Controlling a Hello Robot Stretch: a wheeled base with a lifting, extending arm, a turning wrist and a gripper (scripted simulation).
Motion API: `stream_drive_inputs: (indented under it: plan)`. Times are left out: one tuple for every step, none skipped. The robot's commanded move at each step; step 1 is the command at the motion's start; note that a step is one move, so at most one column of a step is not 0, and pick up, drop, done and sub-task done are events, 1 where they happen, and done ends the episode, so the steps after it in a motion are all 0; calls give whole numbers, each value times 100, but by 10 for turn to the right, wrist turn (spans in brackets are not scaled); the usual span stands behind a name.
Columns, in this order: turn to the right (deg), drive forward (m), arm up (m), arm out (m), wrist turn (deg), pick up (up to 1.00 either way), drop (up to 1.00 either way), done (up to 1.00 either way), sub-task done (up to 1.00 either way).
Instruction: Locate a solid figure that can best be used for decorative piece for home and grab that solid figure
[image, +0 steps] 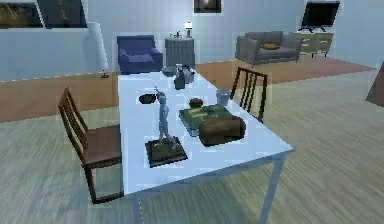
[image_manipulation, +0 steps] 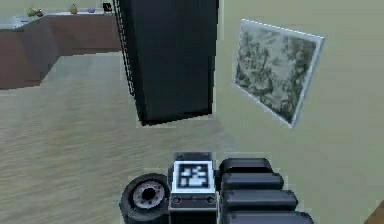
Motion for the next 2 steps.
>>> stream_drive_inputs:
  plan:
    - [0,40,0,0,0,0,0,0,0]
    - [-450,0,0,0,0,0,0,0,0]
